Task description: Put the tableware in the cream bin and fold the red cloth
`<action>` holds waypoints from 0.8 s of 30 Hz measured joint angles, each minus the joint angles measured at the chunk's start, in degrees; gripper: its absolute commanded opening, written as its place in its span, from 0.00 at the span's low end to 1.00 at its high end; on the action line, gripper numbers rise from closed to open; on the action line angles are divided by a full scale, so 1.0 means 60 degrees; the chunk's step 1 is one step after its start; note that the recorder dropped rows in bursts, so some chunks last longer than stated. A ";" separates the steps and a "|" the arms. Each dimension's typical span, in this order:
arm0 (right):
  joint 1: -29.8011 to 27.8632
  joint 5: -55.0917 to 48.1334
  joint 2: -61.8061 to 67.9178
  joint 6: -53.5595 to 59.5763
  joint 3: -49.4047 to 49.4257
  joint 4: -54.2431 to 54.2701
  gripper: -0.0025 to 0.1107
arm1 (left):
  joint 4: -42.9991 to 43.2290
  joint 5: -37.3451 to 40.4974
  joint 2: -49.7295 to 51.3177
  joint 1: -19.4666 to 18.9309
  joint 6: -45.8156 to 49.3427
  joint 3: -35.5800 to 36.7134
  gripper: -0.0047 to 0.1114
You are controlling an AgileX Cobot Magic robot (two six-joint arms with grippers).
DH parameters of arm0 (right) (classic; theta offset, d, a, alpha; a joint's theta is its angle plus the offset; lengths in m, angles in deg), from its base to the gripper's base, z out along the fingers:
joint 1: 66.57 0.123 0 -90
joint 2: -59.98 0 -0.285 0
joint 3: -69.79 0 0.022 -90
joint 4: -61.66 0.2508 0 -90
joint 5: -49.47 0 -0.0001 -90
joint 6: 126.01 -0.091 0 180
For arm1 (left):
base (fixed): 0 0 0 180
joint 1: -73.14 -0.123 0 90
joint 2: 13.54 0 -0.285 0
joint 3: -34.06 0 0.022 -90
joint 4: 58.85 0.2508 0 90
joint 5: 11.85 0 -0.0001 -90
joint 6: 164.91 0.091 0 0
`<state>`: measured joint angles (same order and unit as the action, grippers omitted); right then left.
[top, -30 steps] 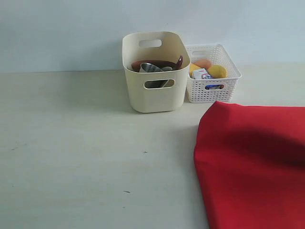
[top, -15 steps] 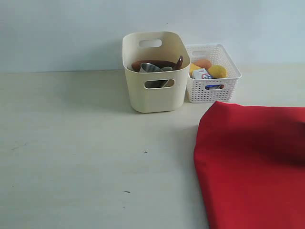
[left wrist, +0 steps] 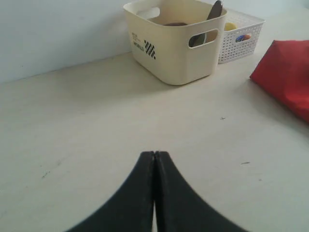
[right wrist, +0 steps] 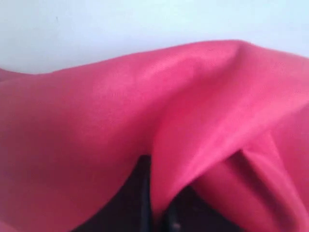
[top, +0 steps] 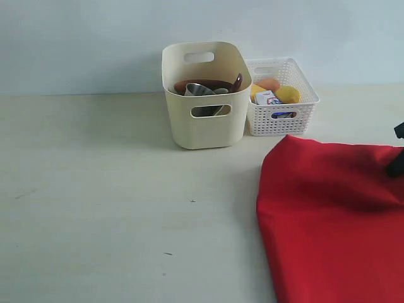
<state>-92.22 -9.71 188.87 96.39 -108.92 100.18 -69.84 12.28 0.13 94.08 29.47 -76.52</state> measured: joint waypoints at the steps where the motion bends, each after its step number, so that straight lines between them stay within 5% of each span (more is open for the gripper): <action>1: -0.0043 0.0181 0.0000 -0.0034 0.0000 0.0000 0.02 | 0.0000 0.0000 -0.0126 -0.0072 0.0000 0.0127 0.04; 17: -0.1712 0.3276 0.0005 -0.2350 -0.0015 -0.1619 0.02 | 0.0000 0.0000 -0.0923 -0.0876 0.0000 0.0795 0.04; 24: -0.2133 0.3463 0.0222 -0.2962 -0.1436 -0.1693 0.02 | 0.0000 0.0000 -0.0923 -0.1514 0.0000 0.0832 0.04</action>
<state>-105.01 11.07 190.21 78.61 -117.54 90.03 -69.84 12.28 -5.41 85.00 29.47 -71.54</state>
